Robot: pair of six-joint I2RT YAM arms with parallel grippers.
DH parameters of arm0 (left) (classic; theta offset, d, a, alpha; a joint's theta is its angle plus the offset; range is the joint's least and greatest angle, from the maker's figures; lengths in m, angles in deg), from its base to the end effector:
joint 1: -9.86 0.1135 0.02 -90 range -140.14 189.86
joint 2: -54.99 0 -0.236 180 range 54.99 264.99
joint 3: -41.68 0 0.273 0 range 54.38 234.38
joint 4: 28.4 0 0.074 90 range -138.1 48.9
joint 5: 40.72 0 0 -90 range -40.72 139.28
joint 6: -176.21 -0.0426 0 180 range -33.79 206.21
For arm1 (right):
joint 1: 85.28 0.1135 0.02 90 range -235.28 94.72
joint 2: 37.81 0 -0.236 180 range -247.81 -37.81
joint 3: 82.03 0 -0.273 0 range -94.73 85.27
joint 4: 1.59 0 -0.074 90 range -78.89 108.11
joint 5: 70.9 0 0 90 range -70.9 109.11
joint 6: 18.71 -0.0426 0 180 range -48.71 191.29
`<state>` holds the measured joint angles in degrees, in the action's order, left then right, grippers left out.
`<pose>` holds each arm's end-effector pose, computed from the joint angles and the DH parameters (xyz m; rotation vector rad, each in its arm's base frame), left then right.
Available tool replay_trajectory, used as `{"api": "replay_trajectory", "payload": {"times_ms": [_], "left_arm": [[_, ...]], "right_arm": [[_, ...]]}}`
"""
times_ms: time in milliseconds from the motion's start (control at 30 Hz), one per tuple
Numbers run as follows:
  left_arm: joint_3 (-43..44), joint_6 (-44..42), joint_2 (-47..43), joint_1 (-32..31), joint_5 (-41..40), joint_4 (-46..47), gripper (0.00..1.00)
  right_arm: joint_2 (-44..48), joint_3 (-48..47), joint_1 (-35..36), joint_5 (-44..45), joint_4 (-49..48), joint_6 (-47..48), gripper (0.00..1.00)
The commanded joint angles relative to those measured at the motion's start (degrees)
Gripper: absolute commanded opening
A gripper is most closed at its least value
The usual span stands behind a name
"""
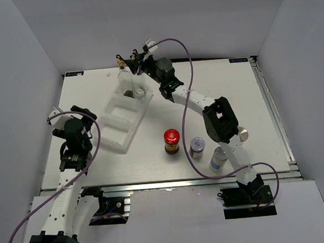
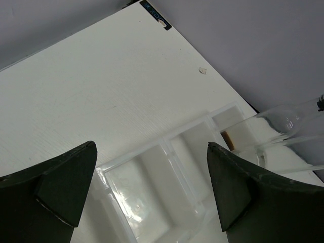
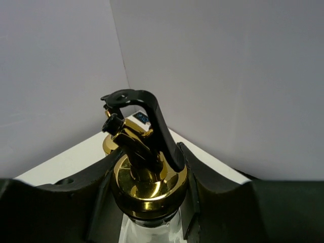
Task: Organize the condiment bottles
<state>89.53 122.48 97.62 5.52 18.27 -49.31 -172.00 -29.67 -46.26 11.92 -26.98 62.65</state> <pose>0.2256 0.0049 0.2683 -0.8427 1.5959 -0.0049 0.4362 0.3603 0.2891 -0.4436 1.2057 0.7962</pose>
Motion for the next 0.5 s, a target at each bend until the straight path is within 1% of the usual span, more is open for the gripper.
{"api": "replay_trajectory", "payload": {"times_ms": [0, 33, 133, 267, 400, 467], "left_arm": [[-1.0, 0.3, -0.9, 0.0, 3.3, 2.5, 0.98], [-1.1, 0.4, -0.8, 0.1, 3.9, 2.7, 0.98], [-1.2, 0.7, -0.4, 0.1, 4.2, 2.7, 0.98], [-1.3, 0.9, -0.4, 0.1, 5.5, 3.5, 0.98], [-1.7, 0.9, -0.9, 0.1, 5.8, 4.3, 0.98], [-1.6, 0.6, -1.0, 0.0, 5.7, 4.1, 0.98]], "right_arm": [[-2.8, -3.0, 0.6, -0.6, -9.3, -2.4, 0.00], [-3.3, -3.1, 0.8, 1.3, -11.6, -2.4, 0.00], [-4.1, -4.0, 1.2, 4.4, -14.2, -2.4, 0.00], [-4.2, -4.1, 1.7, 6.6, -16.5, -0.8, 0.00], [-5.5, -4.2, 1.7, 7.0, -21.0, -2.2, 0.00], [-6.8, -6.6, 1.8, 8.7, -20.0, -2.4, 0.00]]}}
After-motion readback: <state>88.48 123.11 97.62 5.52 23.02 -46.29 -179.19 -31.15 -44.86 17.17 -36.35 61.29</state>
